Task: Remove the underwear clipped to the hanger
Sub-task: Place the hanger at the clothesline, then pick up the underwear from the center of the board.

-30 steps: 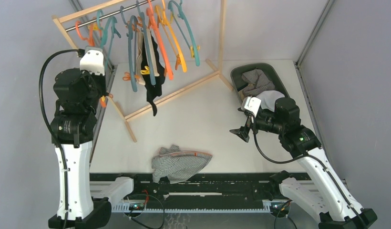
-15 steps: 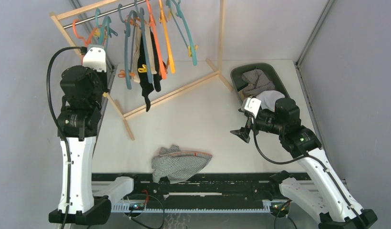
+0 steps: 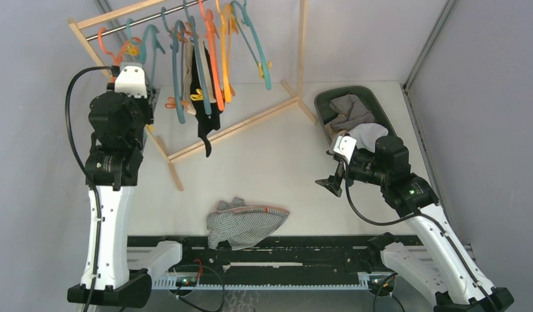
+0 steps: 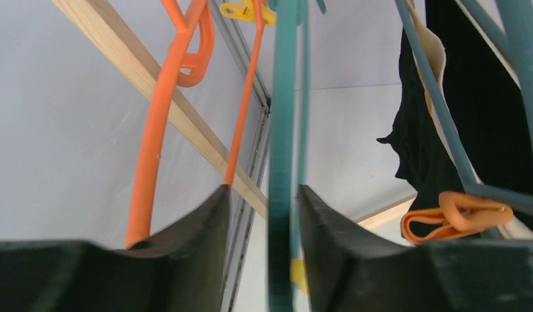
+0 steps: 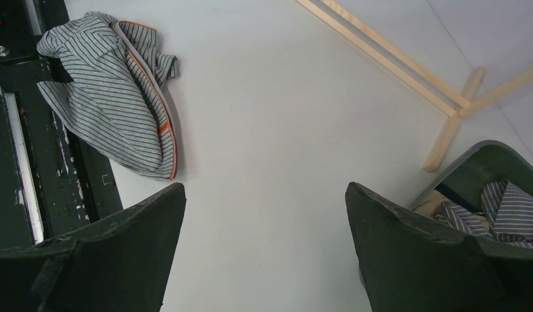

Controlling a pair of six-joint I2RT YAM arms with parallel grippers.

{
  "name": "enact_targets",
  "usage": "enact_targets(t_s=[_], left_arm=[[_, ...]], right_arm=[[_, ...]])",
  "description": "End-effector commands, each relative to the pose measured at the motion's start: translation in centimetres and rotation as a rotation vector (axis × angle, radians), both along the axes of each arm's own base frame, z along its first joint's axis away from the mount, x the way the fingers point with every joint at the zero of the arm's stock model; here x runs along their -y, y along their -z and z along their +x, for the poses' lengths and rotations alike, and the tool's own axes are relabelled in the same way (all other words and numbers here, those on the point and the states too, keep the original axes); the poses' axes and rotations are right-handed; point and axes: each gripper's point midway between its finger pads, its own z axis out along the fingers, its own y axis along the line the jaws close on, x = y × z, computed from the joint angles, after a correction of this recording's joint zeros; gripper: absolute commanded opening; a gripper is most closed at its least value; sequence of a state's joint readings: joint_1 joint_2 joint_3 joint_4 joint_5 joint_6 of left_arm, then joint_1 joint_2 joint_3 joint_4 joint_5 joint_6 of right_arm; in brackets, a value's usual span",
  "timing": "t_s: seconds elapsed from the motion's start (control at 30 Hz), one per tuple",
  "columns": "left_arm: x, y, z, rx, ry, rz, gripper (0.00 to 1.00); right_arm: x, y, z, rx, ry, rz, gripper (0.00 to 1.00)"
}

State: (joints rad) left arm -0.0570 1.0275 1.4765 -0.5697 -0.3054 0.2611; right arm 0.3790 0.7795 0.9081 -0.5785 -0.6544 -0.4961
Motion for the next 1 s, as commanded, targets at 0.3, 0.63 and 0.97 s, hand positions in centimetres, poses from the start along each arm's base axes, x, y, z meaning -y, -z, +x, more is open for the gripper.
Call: enact_targets(t_s=[0.3, 0.63, 0.97], left_arm=[[5.1, -6.6, -7.1, 0.144, 0.291, -0.114, 0.92], [11.5, -2.1, -13.9, -0.019, 0.711, -0.077, 0.93], [12.4, 11.3, -16.4, -0.368, 0.902, 0.048, 0.89]], right_arm=[[0.1, -1.1, -0.7, 0.042, -0.005, 0.029, 0.92], [0.3, -0.5, -0.4, 0.000, 0.044, 0.018, 0.92], [-4.0, 2.8, -1.1, -0.066, -0.134, -0.066, 0.92]])
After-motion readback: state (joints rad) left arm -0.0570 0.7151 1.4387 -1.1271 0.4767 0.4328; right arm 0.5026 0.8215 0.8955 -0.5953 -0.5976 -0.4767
